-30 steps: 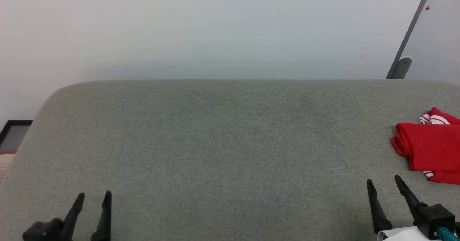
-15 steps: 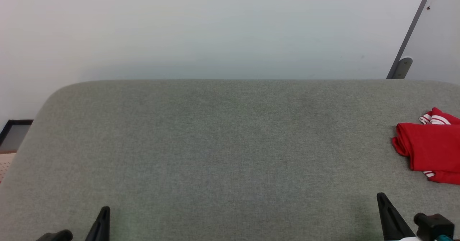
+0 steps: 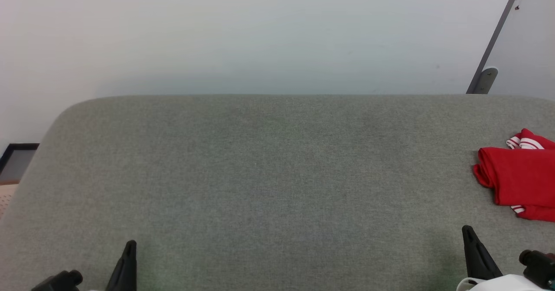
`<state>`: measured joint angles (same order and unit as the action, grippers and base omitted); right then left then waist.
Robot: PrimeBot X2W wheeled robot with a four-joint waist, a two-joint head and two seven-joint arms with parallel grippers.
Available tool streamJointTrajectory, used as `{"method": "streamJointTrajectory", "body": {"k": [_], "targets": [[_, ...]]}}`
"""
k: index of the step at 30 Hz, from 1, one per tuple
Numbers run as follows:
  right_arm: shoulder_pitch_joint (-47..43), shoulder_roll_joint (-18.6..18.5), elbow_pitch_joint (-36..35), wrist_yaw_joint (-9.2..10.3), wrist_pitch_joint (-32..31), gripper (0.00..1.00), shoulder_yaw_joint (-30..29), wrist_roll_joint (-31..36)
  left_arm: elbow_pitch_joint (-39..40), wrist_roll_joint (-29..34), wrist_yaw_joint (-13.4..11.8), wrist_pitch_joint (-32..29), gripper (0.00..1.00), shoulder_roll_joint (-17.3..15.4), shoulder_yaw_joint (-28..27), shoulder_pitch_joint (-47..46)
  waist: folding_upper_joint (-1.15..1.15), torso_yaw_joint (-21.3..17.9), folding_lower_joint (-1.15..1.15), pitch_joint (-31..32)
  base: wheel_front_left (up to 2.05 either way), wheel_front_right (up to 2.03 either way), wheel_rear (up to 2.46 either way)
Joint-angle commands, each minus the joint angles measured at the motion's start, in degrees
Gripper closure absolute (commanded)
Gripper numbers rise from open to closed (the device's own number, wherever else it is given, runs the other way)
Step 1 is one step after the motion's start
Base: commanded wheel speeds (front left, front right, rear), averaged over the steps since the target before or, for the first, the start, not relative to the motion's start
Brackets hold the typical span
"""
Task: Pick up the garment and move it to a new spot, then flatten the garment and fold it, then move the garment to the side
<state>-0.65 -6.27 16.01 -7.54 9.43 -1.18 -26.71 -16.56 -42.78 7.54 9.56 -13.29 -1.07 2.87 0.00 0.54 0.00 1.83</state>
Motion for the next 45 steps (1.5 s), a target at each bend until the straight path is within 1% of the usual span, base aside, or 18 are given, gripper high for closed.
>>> {"method": "streamJointTrajectory", "body": {"k": [1, 14, 16, 17, 18, 45], "targets": [[1.58, 0.04, -1.06, 0.02, -0.54, 1.0, -0.42, -2.49, 0.98, -1.83, -0.02, -0.42, 1.0, -0.26, -0.6, -1.57, 0.0, -0.01, 0.0, -0.03, 0.0, 0.0, 0.0], [2.65, 0.64, -1.31, 0.03, -3.43, 1.0, -1.36, -14.3, 1.32, -10.77, -0.03, -3.35, 1.0, 1.7, -1.53, -3.08, 0.0, -0.07, 0.0, -0.27, 0.0, 0.0, 0.0], [2.74, 0.68, -1.33, 0.03, -3.6, 1.0, -1.42, -15.12, 1.34, -11.37, -0.03, -3.54, 1.0, 1.84, -1.6, -3.18, 0.0, -0.08, 0.0, -0.29, 0.0, 0.0, 0.0], [2.92, 0.77, -1.36, 0.03, -4.02, 1.0, -1.55, -16.76, 1.39, -12.64, -0.03, -3.94, 1.0, 2.14, -1.73, -3.38, 0.0, -0.09, 0.0, -0.33, 0.0, 0.0, 0.0], [2.92, 0.77, -1.36, 0.03, -4.02, 1.0, -1.55, -16.76, 1.39, -12.64, -0.03, -3.94, 1.0, 2.14, -1.73, -3.38, 0.0, -0.09, 0.0, -0.33, 0.0, 0.0, 0.0], [4.61, 1.85, -1.68, 0.05, -8.82, 1.0, -3.14, -36.14, 1.94, -27.26, -0.05, -8.83, 1.0, 5.41, -3.28, -5.77, 0.0, -0.23, 0.0, -0.85, 0.0, 0.0, 0.0]]}}
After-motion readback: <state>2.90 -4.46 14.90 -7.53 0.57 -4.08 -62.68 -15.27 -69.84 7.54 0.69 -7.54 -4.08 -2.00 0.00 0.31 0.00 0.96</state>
